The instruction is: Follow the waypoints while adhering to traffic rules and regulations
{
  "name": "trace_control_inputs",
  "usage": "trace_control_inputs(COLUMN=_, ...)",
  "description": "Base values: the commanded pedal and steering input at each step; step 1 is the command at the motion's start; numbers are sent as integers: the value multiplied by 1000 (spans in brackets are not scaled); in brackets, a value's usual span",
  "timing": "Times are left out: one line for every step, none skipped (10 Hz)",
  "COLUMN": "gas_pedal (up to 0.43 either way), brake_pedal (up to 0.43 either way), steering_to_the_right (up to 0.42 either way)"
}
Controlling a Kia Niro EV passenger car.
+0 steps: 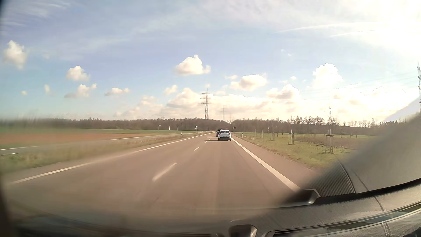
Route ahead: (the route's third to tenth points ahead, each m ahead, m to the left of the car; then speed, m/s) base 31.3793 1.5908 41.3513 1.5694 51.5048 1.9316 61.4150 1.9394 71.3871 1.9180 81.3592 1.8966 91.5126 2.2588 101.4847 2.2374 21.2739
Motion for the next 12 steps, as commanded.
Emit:
trace_control_inputs(gas_pedal=209, brake_pedal=0, steering_to_the_right=-1)
trace_control_inputs(gas_pedal=209, brake_pedal=0, steering_to_the_right=-2)
trace_control_inputs(gas_pedal=209, brake_pedal=0, steering_to_the_right=-2)
trace_control_inputs(gas_pedal=209, brake_pedal=0, steering_to_the_right=-1)
trace_control_inputs(gas_pedal=209, brake_pedal=0, steering_to_the_right=-1)
trace_control_inputs(gas_pedal=209, brake_pedal=0, steering_to_the_right=-1)
trace_control_inputs(gas_pedal=209, brake_pedal=0, steering_to_the_right=-1)
trace_control_inputs(gas_pedal=209, brake_pedal=0, steering_to_the_right=-1)
trace_control_inputs(gas_pedal=209, brake_pedal=0, steering_to_the_right=-1)
trace_control_inputs(gas_pedal=209, brake_pedal=0, steering_to_the_right=-1)
trace_control_inputs(gas_pedal=209, brake_pedal=0, steering_to_the_right=-1)
trace_control_inputs(gas_pedal=209, brake_pedal=0, steering_to_the_right=-1)
